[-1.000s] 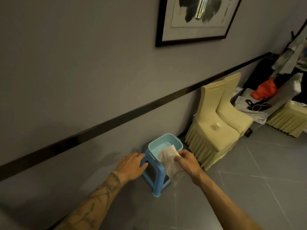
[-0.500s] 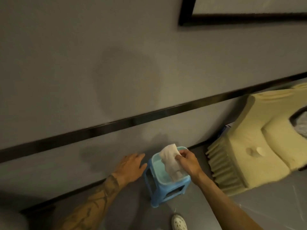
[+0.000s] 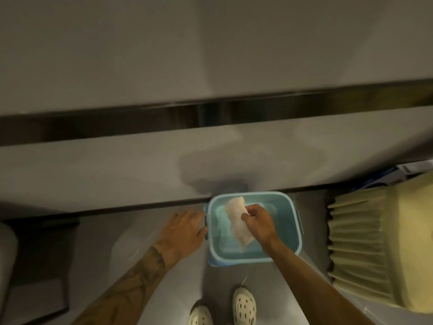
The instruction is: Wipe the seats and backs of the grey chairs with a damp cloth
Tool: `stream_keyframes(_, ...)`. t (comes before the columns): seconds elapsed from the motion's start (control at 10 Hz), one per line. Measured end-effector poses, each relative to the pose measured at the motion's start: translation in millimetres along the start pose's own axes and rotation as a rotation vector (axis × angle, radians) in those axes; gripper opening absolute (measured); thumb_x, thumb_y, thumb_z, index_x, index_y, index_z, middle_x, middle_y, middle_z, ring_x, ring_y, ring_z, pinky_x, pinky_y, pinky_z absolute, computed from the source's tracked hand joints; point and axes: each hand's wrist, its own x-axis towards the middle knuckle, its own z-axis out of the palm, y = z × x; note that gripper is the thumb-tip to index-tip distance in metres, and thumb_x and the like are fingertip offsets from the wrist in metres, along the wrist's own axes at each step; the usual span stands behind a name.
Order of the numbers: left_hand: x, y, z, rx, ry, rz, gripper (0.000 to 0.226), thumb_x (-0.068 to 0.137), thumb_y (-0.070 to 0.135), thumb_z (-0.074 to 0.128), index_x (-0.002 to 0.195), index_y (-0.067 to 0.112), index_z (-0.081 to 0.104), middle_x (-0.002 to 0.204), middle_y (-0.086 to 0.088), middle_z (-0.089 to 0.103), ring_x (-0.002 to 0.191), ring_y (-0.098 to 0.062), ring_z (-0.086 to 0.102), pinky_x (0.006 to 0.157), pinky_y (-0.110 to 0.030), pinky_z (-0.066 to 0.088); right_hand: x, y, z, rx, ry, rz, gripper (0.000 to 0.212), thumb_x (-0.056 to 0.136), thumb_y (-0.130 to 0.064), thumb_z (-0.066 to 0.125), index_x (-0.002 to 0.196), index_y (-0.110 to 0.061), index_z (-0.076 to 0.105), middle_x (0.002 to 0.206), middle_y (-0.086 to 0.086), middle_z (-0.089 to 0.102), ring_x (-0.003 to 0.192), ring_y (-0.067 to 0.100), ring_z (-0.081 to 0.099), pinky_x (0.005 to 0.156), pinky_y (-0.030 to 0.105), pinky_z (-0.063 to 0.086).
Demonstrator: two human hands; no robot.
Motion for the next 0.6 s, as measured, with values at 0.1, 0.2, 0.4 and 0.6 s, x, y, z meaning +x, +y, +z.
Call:
stream_keyframes(0.1,38,-9,27,0.021,0.010,-0.012,0.052,0.110,0.042,0.039,0.159,0.026,0.038,0.160,-0.001,0.046,0.147,-0.021,0.041,0.121,-0.032,0.025,43,27,19,0.007,-0.019,0.029,0.010,0.092,-0.010,0.066,0.100,-0.016,0.066,0.092,-0.003,0.067,0.090,0.023,0.066,0.080,0.035,0.055)
stream_keyframes(0.2,67,-22,53,0.034,0.042,-0.048,0.054,0.110,0.044,0.038,0.160,0.025,0.038,0.160,-0.003,0.044,0.146,-0.023,0.042,0.119,-0.031,0.025,78,52,34,-0.021,-0.055,0.030,0.012,0.092,-0.010,0.064,0.101,-0.017,0.066,0.092,-0.005,0.066,0.093,0.023,0.066,0.074,0.029,0.051)
stream_keyframes(0.4,99,-46,93,0.041,0.046,-0.106,0.059,0.109,0.045,0.040,0.164,0.024,0.033,0.162,-0.006,0.044,0.148,-0.028,0.042,0.122,-0.036,0.026,123,99,39,-0.348,0.074,0.014,0.028,0.095,-0.010,0.055,0.122,-0.004,0.061,0.120,0.019,0.068,0.114,0.039,0.062,0.093,0.039,0.049)
stream_keyframes(0.6,100,-52,104,0.028,0.036,-0.123,0.060,0.110,0.049,0.035,0.164,0.024,0.032,0.167,-0.006,0.040,0.155,-0.027,0.036,0.127,-0.042,0.023,121,116,44,-0.654,0.019,-0.127,0.044,0.099,-0.021,0.055,0.139,-0.006,0.043,0.136,0.016,0.048,0.120,0.036,0.055,0.102,0.045,0.049)
